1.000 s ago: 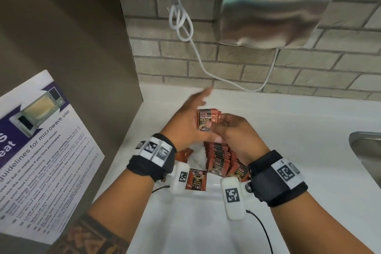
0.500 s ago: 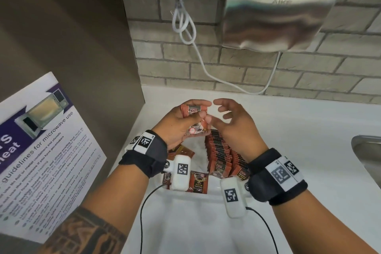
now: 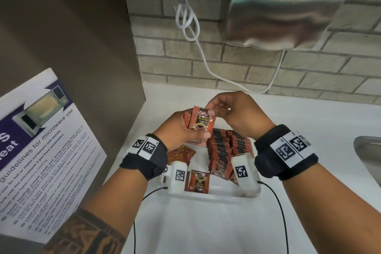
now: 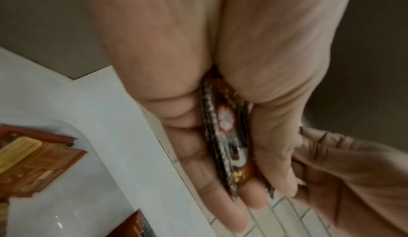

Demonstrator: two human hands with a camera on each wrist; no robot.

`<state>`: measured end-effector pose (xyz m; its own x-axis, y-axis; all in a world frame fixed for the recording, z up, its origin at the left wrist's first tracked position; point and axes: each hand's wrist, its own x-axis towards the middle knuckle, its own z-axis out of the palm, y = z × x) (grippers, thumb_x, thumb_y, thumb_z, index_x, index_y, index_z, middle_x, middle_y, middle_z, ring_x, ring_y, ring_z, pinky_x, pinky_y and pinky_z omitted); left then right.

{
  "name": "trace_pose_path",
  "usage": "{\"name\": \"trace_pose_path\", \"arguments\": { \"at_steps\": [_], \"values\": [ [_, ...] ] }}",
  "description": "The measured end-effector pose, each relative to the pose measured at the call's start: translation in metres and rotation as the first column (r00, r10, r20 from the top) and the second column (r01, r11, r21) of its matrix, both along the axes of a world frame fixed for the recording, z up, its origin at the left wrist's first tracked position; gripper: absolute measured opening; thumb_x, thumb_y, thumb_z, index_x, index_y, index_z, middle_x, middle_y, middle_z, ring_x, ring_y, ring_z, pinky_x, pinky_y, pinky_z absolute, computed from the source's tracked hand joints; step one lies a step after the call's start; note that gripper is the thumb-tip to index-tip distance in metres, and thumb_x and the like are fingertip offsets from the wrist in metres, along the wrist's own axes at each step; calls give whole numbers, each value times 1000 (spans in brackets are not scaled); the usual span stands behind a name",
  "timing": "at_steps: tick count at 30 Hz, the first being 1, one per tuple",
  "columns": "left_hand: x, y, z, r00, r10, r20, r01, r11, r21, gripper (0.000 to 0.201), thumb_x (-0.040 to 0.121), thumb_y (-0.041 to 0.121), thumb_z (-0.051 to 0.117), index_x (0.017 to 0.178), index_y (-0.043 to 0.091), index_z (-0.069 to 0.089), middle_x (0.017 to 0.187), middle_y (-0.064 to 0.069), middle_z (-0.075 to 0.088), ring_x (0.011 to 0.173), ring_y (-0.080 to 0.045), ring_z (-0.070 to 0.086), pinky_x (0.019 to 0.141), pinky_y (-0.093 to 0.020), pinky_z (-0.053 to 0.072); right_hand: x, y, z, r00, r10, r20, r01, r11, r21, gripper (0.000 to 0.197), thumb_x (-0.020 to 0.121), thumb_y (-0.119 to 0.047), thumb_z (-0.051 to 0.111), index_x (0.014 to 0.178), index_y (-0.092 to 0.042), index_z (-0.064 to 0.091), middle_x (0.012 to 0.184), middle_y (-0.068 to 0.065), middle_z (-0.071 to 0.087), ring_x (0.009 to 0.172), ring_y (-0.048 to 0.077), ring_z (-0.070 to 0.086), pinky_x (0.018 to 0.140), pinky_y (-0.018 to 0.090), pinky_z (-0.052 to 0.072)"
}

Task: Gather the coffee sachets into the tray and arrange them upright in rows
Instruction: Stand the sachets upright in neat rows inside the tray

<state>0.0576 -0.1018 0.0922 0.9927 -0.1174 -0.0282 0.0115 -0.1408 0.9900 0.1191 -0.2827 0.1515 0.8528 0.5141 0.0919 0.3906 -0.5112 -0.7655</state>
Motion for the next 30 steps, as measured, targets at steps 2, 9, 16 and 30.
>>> {"name": "trace_pose_path", "arguments": {
  "at_steps": [2,9,16,30],
  "values": [
    [1,1,-2,999,32,2,-33,999,41,36,82,12,83,113,3,67,92,-18,74,87,-38,73,83,-51,61,0,3,2,1000,-4,20,4,1000,-16,6,90,-17,73,94,-15,77,87,-2,74,73,0,59,65,0,40],
    [10,11,-19,986,152,-62,-143,981,129,37,79,23,86,111,15,70,89,-6,76,77,-24,73,71,-35,62,11,15,-1,992,9,124,14,983,-183,6,91,-15,70,90,-17,76,85,-6,72,80,7,61,66,7,41],
    [13,21,-45,861,171,-478,52,907,417,28,92,32,71,96,5,68,72,-7,66,62,-21,61,78,-47,63,45,31,-41,995,-55,89,84,924,-373,15,85,-18,70,76,-30,72,76,-17,60,81,5,58,71,17,43],
    [64,3,-67,798,92,-596,319,774,547,29,100,30,54,77,13,62,62,4,60,59,-11,50,54,-19,36,71,75,-99,987,-156,26,122,647,-753,24,83,-22,57,101,-23,73,108,-1,61,111,25,49,94,43,46]
  ]
}}
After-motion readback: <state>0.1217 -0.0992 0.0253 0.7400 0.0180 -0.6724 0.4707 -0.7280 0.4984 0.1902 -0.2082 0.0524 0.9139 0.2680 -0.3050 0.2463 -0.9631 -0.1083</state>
